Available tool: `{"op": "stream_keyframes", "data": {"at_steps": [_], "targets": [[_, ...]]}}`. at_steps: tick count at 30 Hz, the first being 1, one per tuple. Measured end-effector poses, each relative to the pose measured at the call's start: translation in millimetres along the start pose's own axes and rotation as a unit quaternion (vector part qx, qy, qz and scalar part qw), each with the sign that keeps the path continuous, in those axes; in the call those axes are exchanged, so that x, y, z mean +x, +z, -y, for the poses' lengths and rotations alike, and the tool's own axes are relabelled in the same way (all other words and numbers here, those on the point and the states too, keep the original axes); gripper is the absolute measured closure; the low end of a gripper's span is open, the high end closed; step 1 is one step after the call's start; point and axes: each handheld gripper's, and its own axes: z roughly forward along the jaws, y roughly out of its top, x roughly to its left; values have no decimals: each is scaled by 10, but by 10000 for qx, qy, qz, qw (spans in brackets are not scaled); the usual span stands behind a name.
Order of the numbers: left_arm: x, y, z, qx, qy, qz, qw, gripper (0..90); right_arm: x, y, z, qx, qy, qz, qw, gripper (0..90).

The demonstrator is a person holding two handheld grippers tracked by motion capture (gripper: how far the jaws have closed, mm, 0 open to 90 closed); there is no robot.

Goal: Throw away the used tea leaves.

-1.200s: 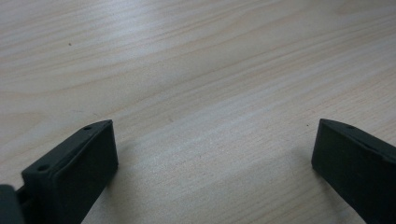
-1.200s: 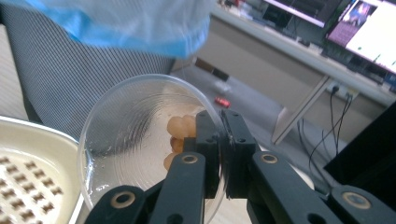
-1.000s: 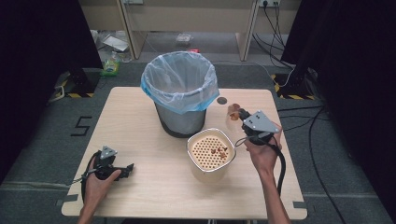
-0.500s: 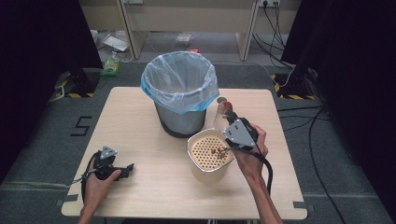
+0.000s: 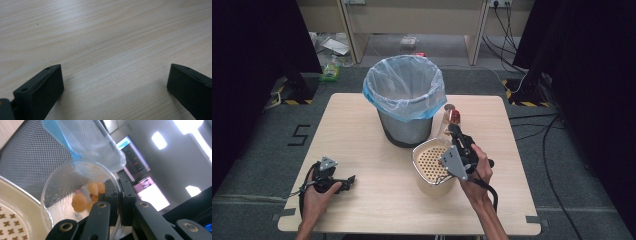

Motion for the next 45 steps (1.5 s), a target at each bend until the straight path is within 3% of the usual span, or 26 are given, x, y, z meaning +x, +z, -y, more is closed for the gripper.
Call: {"op": "stream_keyframes", "data": {"at_steps": [2,5,6,11,12,14,18,21,22,23,25,26,28,30,31,32,34,35,37,38,39,41,45], "targets": [[2,1,0,3,-5,8,10000,0,52,-17,-27,-73,-271,134,9995,872],[0,0,0,0,2,0,10000,0,103,8,-4,-57,-415,198,9989,872],[0,0,0,-1,3,0,10000,0,152,7,15,-52,-625,291,9976,872],[0,0,0,0,-1,2,10000,0,218,-6,6,-145,-844,407,9955,873],[1,0,0,3,-1,4,10000,0,239,-12,6,-302,-1059,559,9923,874],[1,0,0,3,-1,4,10000,0,238,4,28,-290,-925,540,9938,874],[2,1,-1,2,-4,8,10000,0,228,-28,32,-398,-1109,690,9906,874],[-1,0,0,-1,3,-2,10000,0,246,-17,40,-331,-1184,665,9902,874],[0,0,0,-2,2,0,10000,0,263,-36,22,-391,-1217,674,9895,874],[0,0,0,0,1,2,10000,0,281,-49,7,-548,-1427,771,9852,875],[1,0,0,2,-1,5,10000,0,306,-16,42,-437,-1294,669,9884,875],[1,0,0,2,1,3,10000,0,310,5,61,-303,-1490,664,9861,875],[0,0,0,-1,-1,2,10000,0,317,13,79,-316,-1410,673,9872,875],[1,1,0,-3,-9,7,10000,0,377,-4,72,-376,-1685,698,9825,875],[1,1,0,-2,-8,7,10000,0,377,-4,72,-376,-1685,698,9825,875],[-1,0,0,-6,-3,1,10000,0,409,-27,29,-526,-1783,786,9794,875],[-1,0,0,-4,-1,-1,10000,0,431,-20,19,-545,-1829,803,9783,875],[0,0,0,-3,-4,2,10000,0,466,23,61,-544,-1963,782,9759,875],[0,0,0,-2,-5,3,10000,0,502,44,131,-395,-1820,620,9806,875],[0,0,0,-3,-7,4,10000,0,431,-7,48,-501,-1905,789,9772,875],[-1,1,0,-7,-10,3,10000,0,431,-7,48,-501,-1905,789,9772,875],[-1,0,0,-3,-2,0,10000,0,392,15,74,-407,-1712,840,9808,875],[-1,0,0,-3,-3,-1,10000,0,453,-27,66,-535,-1945,771,9764,875]]}}
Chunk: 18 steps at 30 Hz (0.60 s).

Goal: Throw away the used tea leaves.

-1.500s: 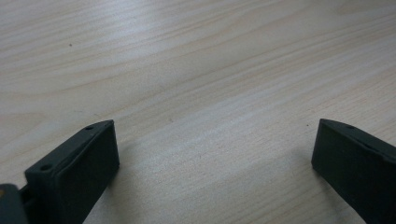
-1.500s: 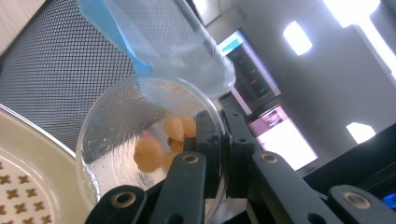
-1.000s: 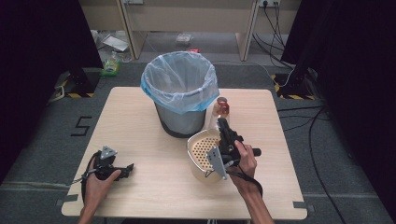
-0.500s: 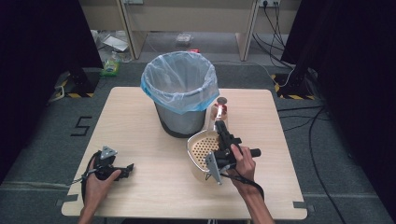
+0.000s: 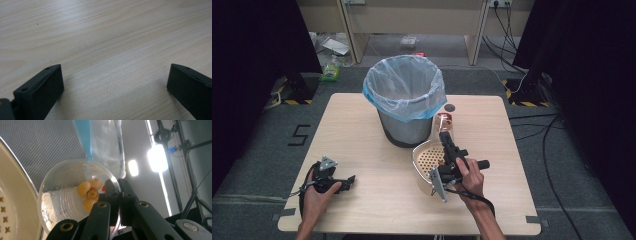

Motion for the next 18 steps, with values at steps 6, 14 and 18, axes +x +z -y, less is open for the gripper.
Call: {"op": "stream_keyframes", "data": {"at_steps": [6,14,18], "targets": [[2,1,-1,3,-5,8,10000,0,53,-27,-16,-208,-227,177,9994,875],[0,0,0,-1,2,-2,10000,0,51,5,-13,-71,-388,220,9990,875],[3,0,1,5,-15,8,10000,0,57,-2,-35,-158,-445,262,9985,875]]}}
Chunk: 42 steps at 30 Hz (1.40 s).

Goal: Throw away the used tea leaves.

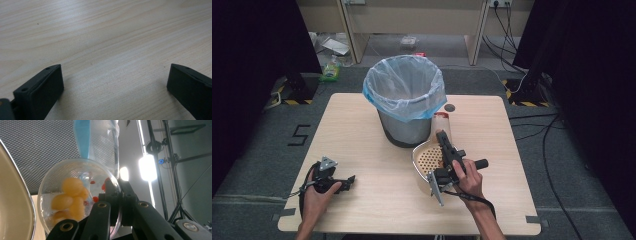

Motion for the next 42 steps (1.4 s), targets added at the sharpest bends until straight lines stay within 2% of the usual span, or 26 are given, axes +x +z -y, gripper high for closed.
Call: {"op": "stream_keyframes", "data": {"at_steps": [1,3,5,8,10,12,13,14,16,24,27,29,30,32,36,37,38,39,40,42], "targets": [[-1,0,0,-1,0,-1,10000,0,-24,-13,-19,-101,-33,85,9999,875],[-6,-2,1,-9,11,-18,10000,0,-12,1,-6,-11,-10,58,10000,875],[-2,-1,1,-6,4,-7,10000,0,-17,-18,-22,-173,-109,164,9997,875],[-5,-1,1,-9,7,-14,10000,0,15,-12,-34,-145,-185,121,9997,874],[-2,-1,0,-5,4,-6,10000,0,14,0,-25,-82,-131,89,9998,875],[-1,0,0,-2,1,-1,10000,0,-40,-33,-78,-306,-239,270,9989,875],[-2,-1,0,-3,2,-4,10000,0,21,23,-28,-64,-3,84,9999,874],[-3,-1,1,-5,3,-7,10000,0,21,23,-28,-64,-3,84,9999,874],[-1,0,0,-2,3,-2,10000,0,5,3,-100,-227,-220,103,9994,875],[-3,-1,1,-5,5,-7,10000,0,18,31,-68,-104,-286,106,9995,874],[-3,0,1,-9,-2,-7,10000,0,-26,50,1,52,0,21,10000,873],[-2,-1,1,-2,4,-8,10000,0,-90,80,68,211,494,-199,9984,872],[-2,-1,0,-1,6,-7,10000,0,-127,89,105,278,724,-241,9967,873],[-2,-1,0,-2,6,-8,10000,0,-203,111,180,435,1232,-362,9908,872],[-2,-1,1,-3,6,-8,10000,0,-315,160,319,669,2023,-630,9750,872],[-2,-2,1,2,12,-8,10000,0,-331,176,350,731,2194,-706,9703,872],[-3,-1,1,-3,4,-8,10000,0,-355,206,410,860,2532,-824,9601,872],[-2,-1,0,-1,6,-7,10000,0,-355,206,410,860,2532,-824,9601,872],[-2,-1,0,-1,6,-6,10000,0,-369,225,442,903,2670,-884,9554,872],[-1,-1,0,1,7,-5,10000,0,-392,261,508,990,3060,-1016,9414,872]]}}
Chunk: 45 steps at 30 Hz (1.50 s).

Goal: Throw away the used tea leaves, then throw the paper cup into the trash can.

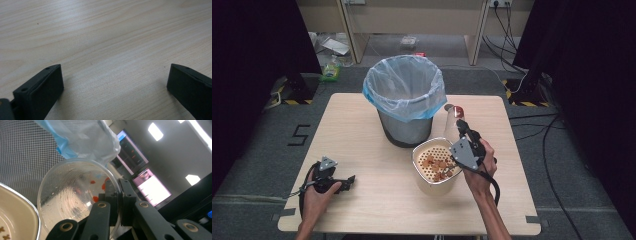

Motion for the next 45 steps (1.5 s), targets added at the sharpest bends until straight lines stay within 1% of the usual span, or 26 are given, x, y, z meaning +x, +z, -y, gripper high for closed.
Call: {"op": "stream_keyframes", "data": {"at_steps": [1,3,4,5,6,7,8,9,10,13,15,17,20,22,25,28,30,34,36,38,41,42,43,44,45], "targets": [[0,0,0,-1,-2,0,10000,0,-33,19,13,59,151,-58,9999,872],[0,0,0,0,-1,0,10000,0,-96,68,48,161,493,-208,9984,871],[0,0,0,-1,-3,0,10000,0,-156,118,87,261,810,-322,9959,871],[0,0,0,-1,-1,0,10000,0,-156,118,87,261,810,-322,9959,871],[0,0,0,-1,-2,0,10000,0,-184,139,105,292,956,-357,9944,871],[1,0,0,1,-3,2,10000,0,-212,158,117,342,1034,-381,9933,871],[2,1,0,3,-6,3,10000,0,-277,194,146,406,1229,-441,9906,871],[4,1,0,7,0,5,10000,0,-277,194,146,406,1229,-441,9906,871],[3,1,0,6,-1,5,10000,0,-308,213,161,458,1329,-486,9889,871],[4,1,0,7,0,5,10000,0,-403,283,216,605,1662,-679,9819,870],[3,1,0,4,-2,4,10000,0,-463,326,235,703,1798,-744,9784,871],[4,2,0,4,0,4,10000,0,-528,370,252,766,1989,-837,9734,871],[4,1,0,5,0,4,10000,0,-621,430,264,855,2195,-927,9674,870],[3,1,0,7,-1,4,10000,0,-677,462,264,919,2269,-959,9648,870],[4,1,0,7,1,3,10000,0,-754,497,252,962,2360,-982,9620,871],[3,1,0,4,-1,4,10000,0,-843,530,225,966,2405,-968,9610,870],[3,1,0,3,-1,4,10000,0,-888,544,196,955,2414,-954,9610,871],[3,1,0,6,0,4,10000,0,-980,587,102,927,2379,-937,9623,871],[3,1,0,6,-1,3,10000,0,-1026,618,59,912,2406,-941,9617,870],[3,2,0,2,-3,4,10000,0,-1072,650,15,936,2364,-906,9629,870],[3,2,0,3,-1,3,10000,0,-1151,695,-55,901,2398,-885,9626,870],[3,2,0,2,-3,4,10000,0,-1179,708,-86,880,2396,-874,9629,871],[1,1,0,0,-7,2,10000,0,-1237,733,-161,866,2337,-861,9646,870],[-1,0,0,-4,-2,-4,10000,0,-1237,733,-161,866,2337,-861,9646,870],[-2,0,1,-7,2,-6,10000,0,-1267,743,-203,857,2317,-843,9653,870]]}}
